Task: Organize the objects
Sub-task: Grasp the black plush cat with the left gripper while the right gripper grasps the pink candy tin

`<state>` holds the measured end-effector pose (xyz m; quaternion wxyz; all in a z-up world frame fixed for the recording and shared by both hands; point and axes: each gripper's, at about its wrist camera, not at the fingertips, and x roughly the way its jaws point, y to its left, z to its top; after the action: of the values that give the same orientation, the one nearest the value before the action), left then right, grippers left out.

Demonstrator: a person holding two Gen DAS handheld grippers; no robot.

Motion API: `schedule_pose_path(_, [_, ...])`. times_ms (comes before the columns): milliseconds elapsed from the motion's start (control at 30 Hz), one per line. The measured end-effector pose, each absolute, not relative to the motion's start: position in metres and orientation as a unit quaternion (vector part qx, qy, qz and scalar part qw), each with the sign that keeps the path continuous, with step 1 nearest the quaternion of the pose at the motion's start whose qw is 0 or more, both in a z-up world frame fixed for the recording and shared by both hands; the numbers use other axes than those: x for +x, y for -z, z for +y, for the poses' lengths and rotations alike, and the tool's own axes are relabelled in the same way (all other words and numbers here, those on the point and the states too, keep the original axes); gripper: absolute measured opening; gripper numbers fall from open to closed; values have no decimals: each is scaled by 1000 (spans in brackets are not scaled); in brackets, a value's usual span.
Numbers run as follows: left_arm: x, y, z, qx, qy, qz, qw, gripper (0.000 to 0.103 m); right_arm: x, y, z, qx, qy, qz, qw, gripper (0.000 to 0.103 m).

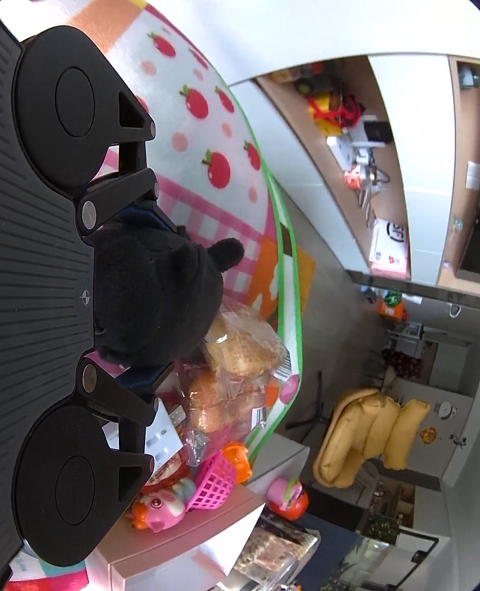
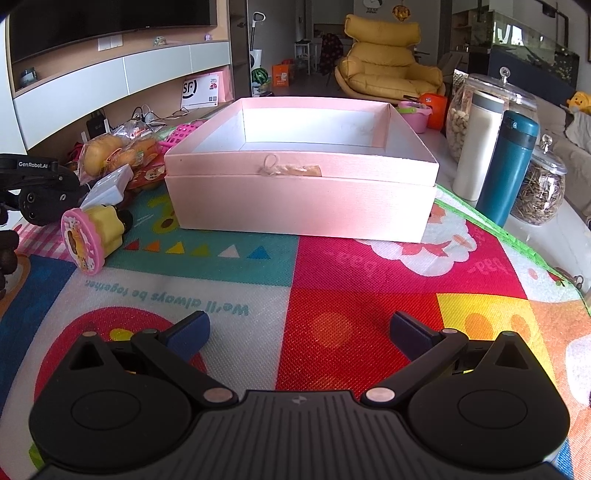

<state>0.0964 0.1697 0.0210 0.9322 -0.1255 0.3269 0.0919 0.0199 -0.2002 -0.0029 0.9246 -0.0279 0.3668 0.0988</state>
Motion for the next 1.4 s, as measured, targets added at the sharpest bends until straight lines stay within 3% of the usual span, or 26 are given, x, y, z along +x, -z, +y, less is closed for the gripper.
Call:
schedule_pose_path(367, [46, -8, 191, -145, 23, 278, 949, 72, 15, 0, -199, -31, -93, 378, 921, 103])
schedule_pose_path(700, [-14, -46, 144, -52, 63, 244, 966, 72, 24, -6, -182, -30, -118, 391, 912, 103])
schedule_pose_path(867, [-19, -58, 151, -43, 20, 231, 972, 72, 5, -20, -126, -44, -198, 311, 928, 103])
schedule_pose_path(1000, [-26, -62, 160, -63, 33, 224, 972, 72, 18, -16, -74, -79, -235, 304, 920, 103])
schedule_pose_path(1067, [-31, -62, 162, -62, 46, 226, 971, 72, 27, -12, -55, -100, -237, 312, 915, 91])
schedule_pose_path(1100, [-34, -62, 161, -64, 52, 227, 970, 72, 31, -10, -48, -115, -237, 317, 911, 68])
schedule_pose_path(1133, [-35, -62, 162, -65, 55, 230, 969, 72, 35, -9, -44, -125, -237, 324, 907, 55])
schedule_pose_path(1400, [-28, -75, 126, -53, 113, 249, 960, 72, -12, -49, -109, -107, -247, 289, 919, 51])
